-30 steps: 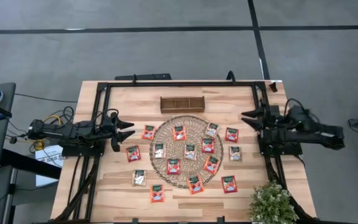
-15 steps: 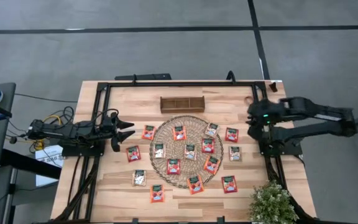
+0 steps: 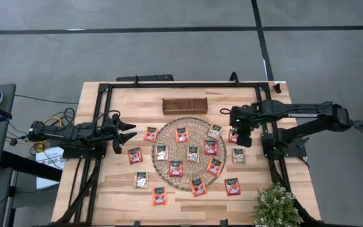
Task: Pick & Place Tea
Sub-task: Put the red tea bag into the right section of the brown wooden organizer
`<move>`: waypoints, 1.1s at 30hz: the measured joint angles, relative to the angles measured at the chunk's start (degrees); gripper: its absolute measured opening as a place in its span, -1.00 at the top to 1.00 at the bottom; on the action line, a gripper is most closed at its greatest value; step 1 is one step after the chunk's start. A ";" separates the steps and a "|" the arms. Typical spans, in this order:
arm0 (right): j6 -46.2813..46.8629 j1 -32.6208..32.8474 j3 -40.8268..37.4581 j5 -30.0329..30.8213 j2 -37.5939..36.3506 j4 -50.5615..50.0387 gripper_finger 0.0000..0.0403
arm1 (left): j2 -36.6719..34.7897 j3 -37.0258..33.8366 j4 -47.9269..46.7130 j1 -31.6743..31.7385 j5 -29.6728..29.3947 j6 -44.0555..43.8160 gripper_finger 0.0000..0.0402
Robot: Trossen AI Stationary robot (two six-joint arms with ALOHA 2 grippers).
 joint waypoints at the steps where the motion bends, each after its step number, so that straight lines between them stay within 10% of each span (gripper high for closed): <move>1: -0.07 -0.39 0.00 -0.14 0.41 0.43 0.44 | -0.02 0.00 0.00 0.00 0.02 0.00 0.08; 13: -3.88 -4.20 -2.04 -1.45 2.78 1.19 -0.26 | 0.00 0.02 -0.02 0.01 0.02 0.21 0.08; 33: -4.09 -5.52 -9.51 -2.86 2.76 6.56 -0.29 | 0.00 0.02 -0.04 -0.01 0.02 0.17 0.08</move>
